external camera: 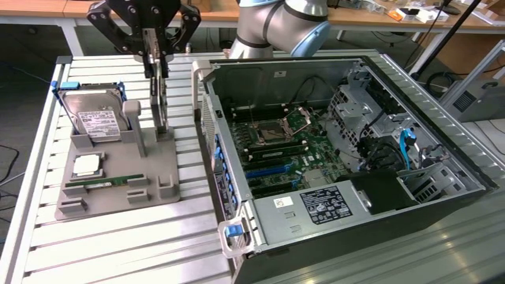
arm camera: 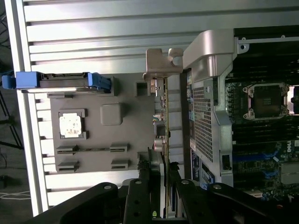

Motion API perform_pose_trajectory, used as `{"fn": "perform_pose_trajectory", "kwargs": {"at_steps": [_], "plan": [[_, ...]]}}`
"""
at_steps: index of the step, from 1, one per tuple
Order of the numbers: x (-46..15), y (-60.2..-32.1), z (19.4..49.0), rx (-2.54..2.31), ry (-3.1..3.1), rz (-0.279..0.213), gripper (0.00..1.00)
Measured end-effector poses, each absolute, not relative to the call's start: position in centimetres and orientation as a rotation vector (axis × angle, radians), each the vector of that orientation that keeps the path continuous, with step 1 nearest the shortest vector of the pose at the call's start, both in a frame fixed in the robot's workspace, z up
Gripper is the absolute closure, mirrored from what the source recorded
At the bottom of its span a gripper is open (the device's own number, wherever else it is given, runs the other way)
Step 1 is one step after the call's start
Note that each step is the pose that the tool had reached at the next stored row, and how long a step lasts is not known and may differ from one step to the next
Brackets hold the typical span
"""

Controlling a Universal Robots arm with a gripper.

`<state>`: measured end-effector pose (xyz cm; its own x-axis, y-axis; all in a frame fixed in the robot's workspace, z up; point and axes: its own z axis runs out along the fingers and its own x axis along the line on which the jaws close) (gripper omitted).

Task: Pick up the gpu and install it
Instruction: 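Pick up the gpu and move the gpu toward the slot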

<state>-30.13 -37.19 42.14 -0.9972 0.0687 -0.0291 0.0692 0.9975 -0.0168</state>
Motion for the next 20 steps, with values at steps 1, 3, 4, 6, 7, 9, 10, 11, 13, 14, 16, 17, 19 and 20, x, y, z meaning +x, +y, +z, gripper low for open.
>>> {"fn": "perform_pose_trajectory", "kwargs": {"at_steps": [1, 3, 4, 6, 7, 9, 10, 11, 13, 14, 16, 17, 19, 20], "plan": [[-30.11, -37.19, 42.14, 0.107, 3.111, -0.028, 0.73], [-30.06, -37.19, 42.14, 0.107, 3.111, -0.028, 0.73], [-30.04, -37.19, 42.14, 0.107, 3.111, -0.028, 0.73], [-30.00, -37.19, 42.14, 0.107, 3.111, -0.028, 0.73], [-29.98, -37.19, 42.14, 0.107, 3.111, -0.028, 0.73], [-29.94, -37.19, 42.14, 0.107, 3.111, -0.028, 0.73], [-29.92, -37.19, 42.14, 0.107, 3.111, -0.029, 0.73], [-29.91, -37.19, 42.14, 0.107, 3.111, -0.029, 0.73], [-29.87, -37.19, 42.14, 0.107, 3.111, -0.029, 0.73], [-29.85, -37.19, 42.14, 0.107, 3.111, -0.029, 0.73], [-29.82, -37.19, 42.14, 0.107, 3.111, -0.029, 0.73], [-29.80, -37.19, 42.14, 0.107, 3.111, -0.029, 0.73], [-29.76, -37.19, 42.14, 0.107, 3.111, -0.029, 0.73], [-29.73, -37.19, 42.14, 0.107, 3.111, -0.029, 0.73]]}}
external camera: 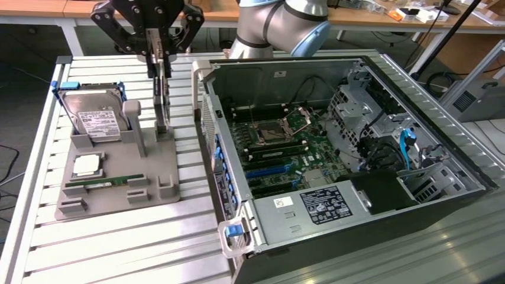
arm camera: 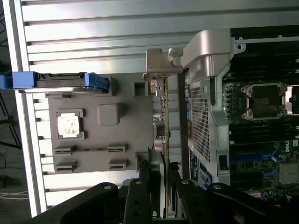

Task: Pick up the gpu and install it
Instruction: 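Pick up the gpu and move the gpu toward the slot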

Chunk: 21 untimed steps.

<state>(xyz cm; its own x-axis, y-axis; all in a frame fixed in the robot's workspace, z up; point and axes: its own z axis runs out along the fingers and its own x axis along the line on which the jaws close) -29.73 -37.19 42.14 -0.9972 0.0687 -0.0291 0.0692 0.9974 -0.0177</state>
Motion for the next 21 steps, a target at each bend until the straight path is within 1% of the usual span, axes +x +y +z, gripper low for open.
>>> {"fn": "perform_pose_trajectory", "kwargs": {"at_steps": [21], "plan": [[-29.04, -37.19, 42.14, 0.107, 3.111, -0.029, 0.73]]}}
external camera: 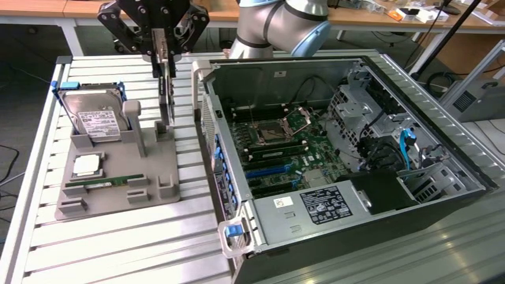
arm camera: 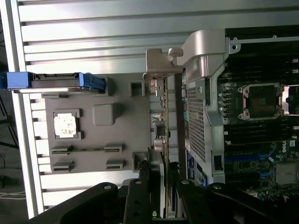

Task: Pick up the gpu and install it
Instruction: 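Pick up the gpu and move the gpu toward the slot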

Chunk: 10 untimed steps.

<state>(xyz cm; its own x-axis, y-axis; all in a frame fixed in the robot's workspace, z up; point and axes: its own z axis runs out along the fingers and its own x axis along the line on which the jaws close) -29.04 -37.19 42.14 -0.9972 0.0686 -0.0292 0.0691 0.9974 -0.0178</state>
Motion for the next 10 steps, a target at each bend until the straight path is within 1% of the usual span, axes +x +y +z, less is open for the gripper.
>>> {"fn": "perform_pose_trajectory", "kwargs": {"at_steps": [10], "plan": [[-28.75, -37.19, 42.14, 0.107, 3.111, -0.029, 0.73]]}}
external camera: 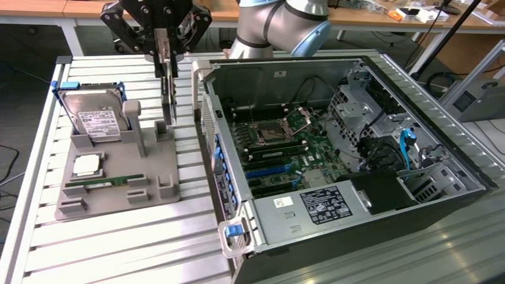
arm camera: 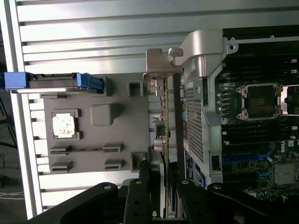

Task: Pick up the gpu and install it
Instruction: 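Pick up the gpu and move the gpu toward the slot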

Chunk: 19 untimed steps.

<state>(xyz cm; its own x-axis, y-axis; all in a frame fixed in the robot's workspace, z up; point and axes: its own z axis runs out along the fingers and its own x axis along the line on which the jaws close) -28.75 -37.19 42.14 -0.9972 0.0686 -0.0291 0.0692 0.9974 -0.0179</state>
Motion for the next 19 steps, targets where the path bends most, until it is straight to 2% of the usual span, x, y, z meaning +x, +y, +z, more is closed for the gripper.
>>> {"fn": "perform_pose_trajectory", "kwargs": {"at_steps": [19], "plan": [[-28.02, -37.19, 42.14, 0.107, 3.111, -0.029, 0.73]]}}
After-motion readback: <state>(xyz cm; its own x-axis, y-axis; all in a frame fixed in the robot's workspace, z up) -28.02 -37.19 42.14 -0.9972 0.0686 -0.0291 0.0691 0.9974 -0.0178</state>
